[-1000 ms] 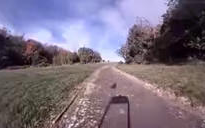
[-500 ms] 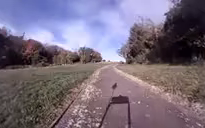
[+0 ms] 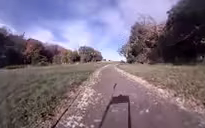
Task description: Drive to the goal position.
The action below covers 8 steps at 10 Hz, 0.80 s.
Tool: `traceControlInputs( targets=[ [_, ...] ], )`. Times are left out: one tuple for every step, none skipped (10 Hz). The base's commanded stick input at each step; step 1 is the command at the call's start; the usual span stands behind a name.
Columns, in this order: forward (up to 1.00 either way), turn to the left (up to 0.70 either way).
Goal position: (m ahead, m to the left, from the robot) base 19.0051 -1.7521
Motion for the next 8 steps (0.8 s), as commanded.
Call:
traceControlInputs(
  targets=[
    [0.70,0.01],
    [0.70,0.00],
    [0.70,0.00],
    [0.70,-0.01],
    [0.70,-0.14],
    [0.70,-0.14],
    [0.70,-0.14],
    [0.70,-0.14]
  ],
)
